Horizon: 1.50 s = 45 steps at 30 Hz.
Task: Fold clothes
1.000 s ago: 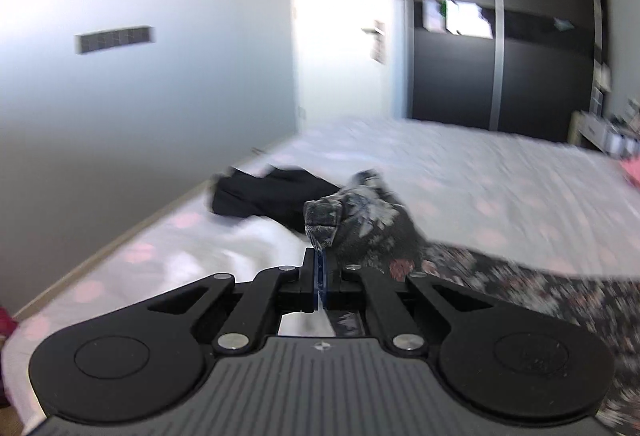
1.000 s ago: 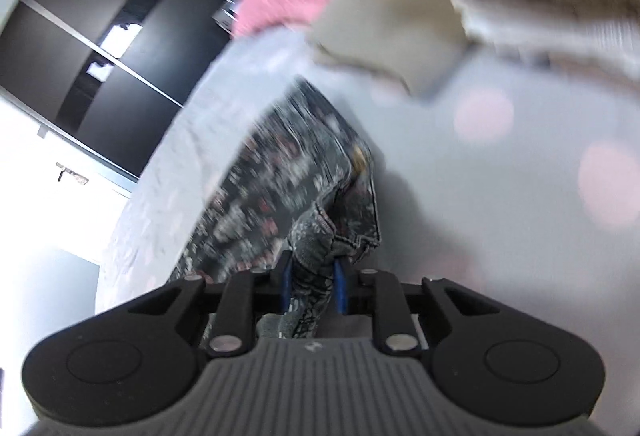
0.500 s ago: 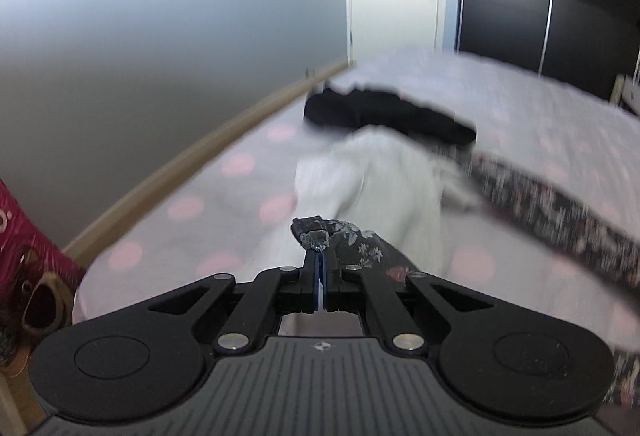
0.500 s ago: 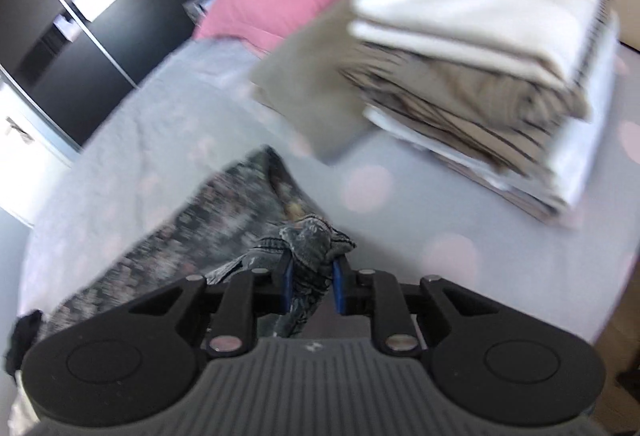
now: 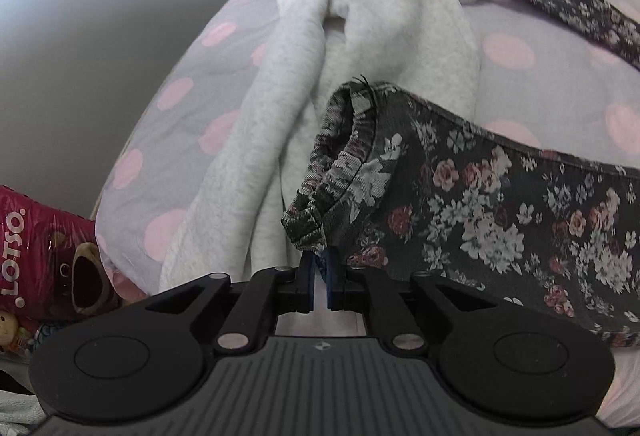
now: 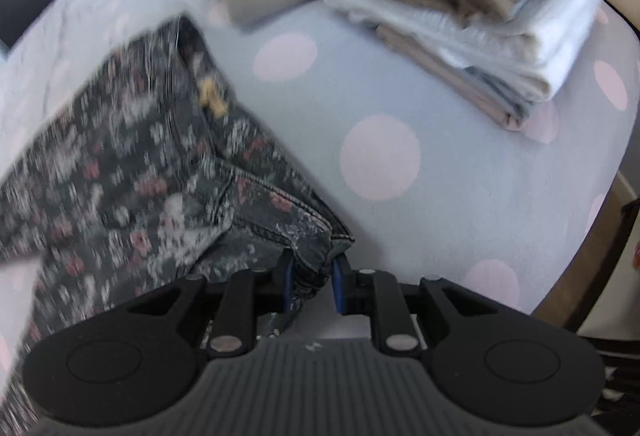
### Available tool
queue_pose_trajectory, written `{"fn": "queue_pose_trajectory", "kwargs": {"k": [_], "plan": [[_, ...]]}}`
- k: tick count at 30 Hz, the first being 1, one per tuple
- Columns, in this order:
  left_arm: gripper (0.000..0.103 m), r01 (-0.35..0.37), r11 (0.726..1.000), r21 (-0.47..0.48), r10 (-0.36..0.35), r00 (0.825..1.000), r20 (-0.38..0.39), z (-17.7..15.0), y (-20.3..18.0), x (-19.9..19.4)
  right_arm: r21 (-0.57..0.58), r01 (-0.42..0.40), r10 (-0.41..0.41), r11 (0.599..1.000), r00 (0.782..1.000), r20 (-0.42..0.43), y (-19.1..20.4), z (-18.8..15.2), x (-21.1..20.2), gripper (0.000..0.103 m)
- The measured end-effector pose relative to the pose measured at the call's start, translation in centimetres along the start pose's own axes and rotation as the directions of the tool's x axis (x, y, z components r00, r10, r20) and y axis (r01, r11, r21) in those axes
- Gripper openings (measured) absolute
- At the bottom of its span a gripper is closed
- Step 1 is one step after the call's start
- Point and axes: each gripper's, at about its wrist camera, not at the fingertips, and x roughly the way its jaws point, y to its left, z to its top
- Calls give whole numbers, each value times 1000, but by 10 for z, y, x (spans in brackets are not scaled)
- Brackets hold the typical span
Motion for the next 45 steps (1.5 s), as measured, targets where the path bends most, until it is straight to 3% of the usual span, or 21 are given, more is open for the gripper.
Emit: {"fn": "queue_pose_trajectory", "kwargs": {"k": [2, 3, 6, 9, 14, 20, 24, 30, 34, 41, 42, 45], "plan": [[17, -10, 1000, -7, 10, 1000, 2, -2, 3, -3, -1, 25, -25, 1000, 1000, 6, -1, 0, -3, 35], [25, -17, 1000, -16, 17, 1000, 17, -2, 5, -8, 4, 42, -42, 999, 999, 17, -2, -1, -6, 46], [40, 18, 996, -82, -11, 997, 77, 5, 16, -26, 17, 54, -55, 998, 996, 75, -5, -1, -19, 51], [42, 81, 989, -127, -62, 987, 150, 18, 21, -44, 5, 4, -4, 1000, 995, 96, -1, 3, -26, 52], [43, 147, 987, -61, -129, 963, 239, 53, -2, -60, -78, -35, 44, 996, 993, 108, 25, 19, -24, 53], [43, 180, 983, 30, -180, 932, 315, 100, -49, -59, -176, -117, 143, 977, 980, 139, 57, 50, -19, 53], [44, 165, 983, 79, -182, 916, 357, 137, -79, -49, -236, -163, 200, 958, 969, 142, 81, 82, -3, 53], [44, 116, 988, 106, -147, 919, 365, 193, -111, -20, -288, -175, 226, 941, 962, 155, 113, 138, 36, 53], [44, 89, 989, 121, -129, 918, 376, 227, -129, 1, -259, -196, 245, 946, 954, 171, 125, 176, 66, 53], [47, 92, 989, 118, -130, 918, 375, 278, -152, 39, -204, -198, 227, 959, 965, 133, 139, 212, 123, 53], [47, 90, 988, 123, -130, 918, 373, 285, -156, 45, -198, -202, 229, 959, 966, 122, 140, 215, 130, 51], [47, 92, 988, 126, -132, 923, 362, 303, -167, 61, -174, -206, 226, 963, 968, 106, 145, 222, 144, 10]]}}
